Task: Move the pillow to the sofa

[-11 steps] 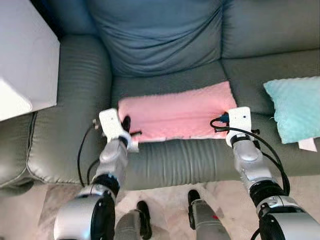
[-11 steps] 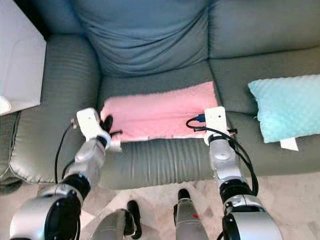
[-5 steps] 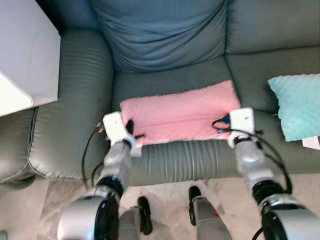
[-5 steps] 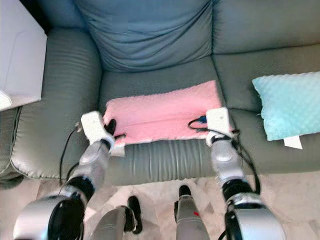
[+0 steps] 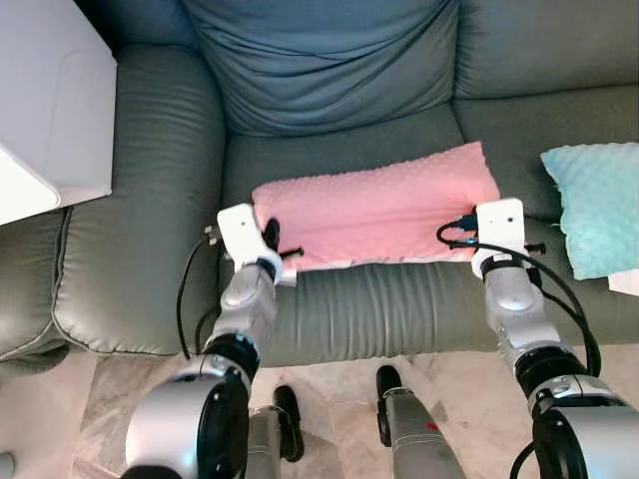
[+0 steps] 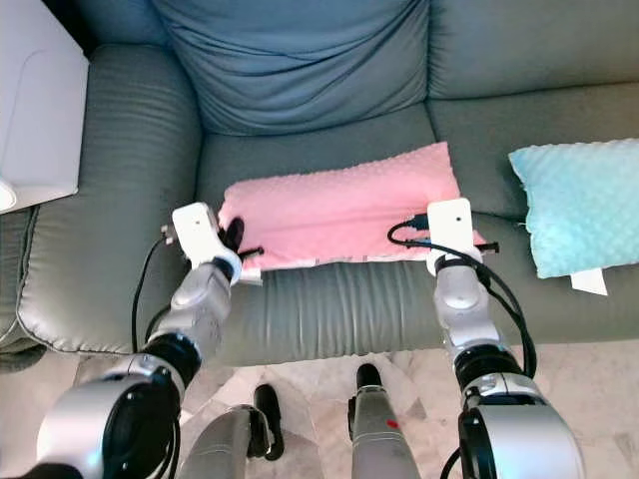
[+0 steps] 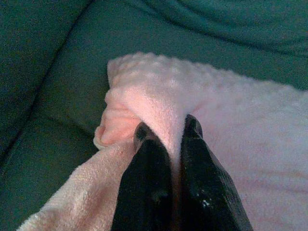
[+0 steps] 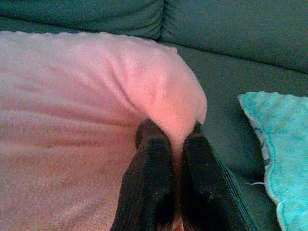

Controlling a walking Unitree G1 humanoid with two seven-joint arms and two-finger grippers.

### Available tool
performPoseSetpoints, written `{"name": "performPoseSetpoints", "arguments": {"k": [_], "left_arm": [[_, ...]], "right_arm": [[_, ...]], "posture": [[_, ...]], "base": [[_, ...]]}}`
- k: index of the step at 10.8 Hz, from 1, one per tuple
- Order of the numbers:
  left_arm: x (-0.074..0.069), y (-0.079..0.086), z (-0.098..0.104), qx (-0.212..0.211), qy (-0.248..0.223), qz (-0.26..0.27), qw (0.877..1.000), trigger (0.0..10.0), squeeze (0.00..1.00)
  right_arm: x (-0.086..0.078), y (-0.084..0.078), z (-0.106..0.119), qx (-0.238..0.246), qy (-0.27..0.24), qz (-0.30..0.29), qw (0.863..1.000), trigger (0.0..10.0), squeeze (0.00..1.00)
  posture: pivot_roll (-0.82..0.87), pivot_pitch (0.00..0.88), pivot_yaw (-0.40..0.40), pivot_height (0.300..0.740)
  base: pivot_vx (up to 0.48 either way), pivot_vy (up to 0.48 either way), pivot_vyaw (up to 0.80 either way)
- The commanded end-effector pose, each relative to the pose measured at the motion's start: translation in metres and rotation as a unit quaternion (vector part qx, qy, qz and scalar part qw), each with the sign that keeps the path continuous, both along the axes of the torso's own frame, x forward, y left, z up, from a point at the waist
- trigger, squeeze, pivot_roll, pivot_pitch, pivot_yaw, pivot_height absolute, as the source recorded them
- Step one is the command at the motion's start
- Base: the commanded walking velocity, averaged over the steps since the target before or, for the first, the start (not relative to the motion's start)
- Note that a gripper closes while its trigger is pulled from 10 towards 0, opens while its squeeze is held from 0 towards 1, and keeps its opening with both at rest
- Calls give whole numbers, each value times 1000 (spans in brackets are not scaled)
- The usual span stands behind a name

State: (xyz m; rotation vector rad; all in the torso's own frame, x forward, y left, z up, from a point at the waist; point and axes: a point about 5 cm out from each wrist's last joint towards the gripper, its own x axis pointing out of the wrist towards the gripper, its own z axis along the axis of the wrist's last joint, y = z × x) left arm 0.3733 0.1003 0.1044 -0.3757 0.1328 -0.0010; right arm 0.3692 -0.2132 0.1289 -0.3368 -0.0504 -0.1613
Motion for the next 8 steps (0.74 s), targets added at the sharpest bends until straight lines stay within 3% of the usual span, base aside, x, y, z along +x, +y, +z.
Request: {"name": "performPoseSetpoints", "arguments": {"k": [1, 2, 3, 8], "left_arm": [[-12, 18, -25, -2, 47, 38, 998, 10000, 35], [-14, 17, -29, -2, 52, 37, 998, 10000, 945], [-16, 16, -32, 1, 57, 35, 998, 10000, 1000], [-17, 16, -33, 4, 60, 34, 998, 10000, 1000]], "right_arm": [[-12, -10, -21, 13, 31, -25, 999, 10000, 161], [-13, -8, -24, 15, 33, -23, 999, 10000, 1000], [-14, -6, -26, 16, 35, -23, 999, 10000, 1000], [-14, -3, -28, 19, 40, -18, 999, 10000, 1000]], "posture": [[-297, 475, 152, 740], [-295, 475, 154, 740], [-294, 476, 155, 740], [-292, 471, 156, 740]], "base": [[0, 0, 0], [0, 0, 0], [0, 0, 0], [0, 0, 0]]}}
